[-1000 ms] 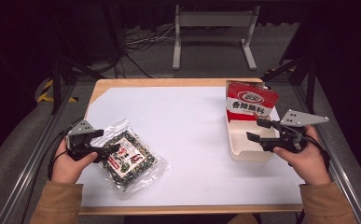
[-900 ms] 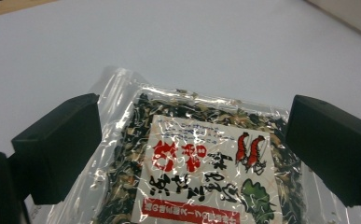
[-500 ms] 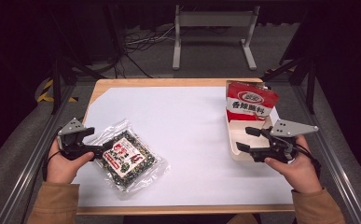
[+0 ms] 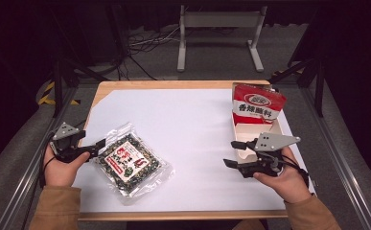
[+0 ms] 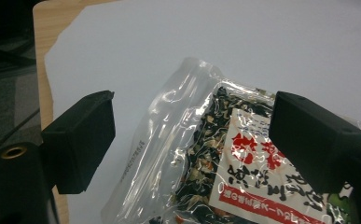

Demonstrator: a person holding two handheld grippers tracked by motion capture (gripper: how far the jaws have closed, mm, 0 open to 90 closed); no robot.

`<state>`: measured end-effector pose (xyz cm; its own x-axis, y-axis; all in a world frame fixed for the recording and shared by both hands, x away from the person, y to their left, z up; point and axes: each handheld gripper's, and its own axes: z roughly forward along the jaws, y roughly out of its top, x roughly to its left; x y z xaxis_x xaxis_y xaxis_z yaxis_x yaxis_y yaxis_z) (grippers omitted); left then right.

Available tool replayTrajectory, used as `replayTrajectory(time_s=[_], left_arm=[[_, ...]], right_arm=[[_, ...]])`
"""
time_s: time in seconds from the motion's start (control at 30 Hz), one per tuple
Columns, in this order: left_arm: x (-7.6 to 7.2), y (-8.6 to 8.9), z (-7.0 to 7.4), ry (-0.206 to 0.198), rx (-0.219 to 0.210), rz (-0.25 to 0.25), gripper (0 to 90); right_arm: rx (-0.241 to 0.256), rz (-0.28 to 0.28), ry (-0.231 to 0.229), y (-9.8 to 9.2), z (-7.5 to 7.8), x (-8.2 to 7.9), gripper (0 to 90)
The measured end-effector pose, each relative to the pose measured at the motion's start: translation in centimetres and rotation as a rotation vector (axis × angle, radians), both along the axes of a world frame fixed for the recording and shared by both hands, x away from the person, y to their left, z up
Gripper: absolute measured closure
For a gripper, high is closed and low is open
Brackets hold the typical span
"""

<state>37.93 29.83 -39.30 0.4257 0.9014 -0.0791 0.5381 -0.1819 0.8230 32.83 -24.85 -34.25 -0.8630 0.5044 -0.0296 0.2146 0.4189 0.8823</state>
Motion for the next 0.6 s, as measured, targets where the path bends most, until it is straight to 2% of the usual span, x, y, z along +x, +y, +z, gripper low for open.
replayTrajectory(time_s=[0.1, 0.2, 0.37, 0.6], left_arm=[[0.4, 0.7, -1.0, 0.016, -0.004, 0.026, 14.6], [0.6, 1.0, -1.4, 0.024, -0.012, 0.035, 14.5], [1.0, 1.6, -2.5, 0.06, -0.021, 0.053, 14.3], [1.4, 2.3, -4.0, 0.145, -0.032, 0.067, 13.2]], right_arm=[[-0.005, 0.009, -0.002, 0.3, -0.2, -0.1, 35.6], [-0.011, 0.014, -0.004, 0.5, -0.3, -0.1, 35.6], [-0.021, 0.021, -0.004, 0.8, -0.5, -0.1, 35.5], [-0.034, 0.028, 0.001, 1.1, -0.8, -0.1, 35.5]])
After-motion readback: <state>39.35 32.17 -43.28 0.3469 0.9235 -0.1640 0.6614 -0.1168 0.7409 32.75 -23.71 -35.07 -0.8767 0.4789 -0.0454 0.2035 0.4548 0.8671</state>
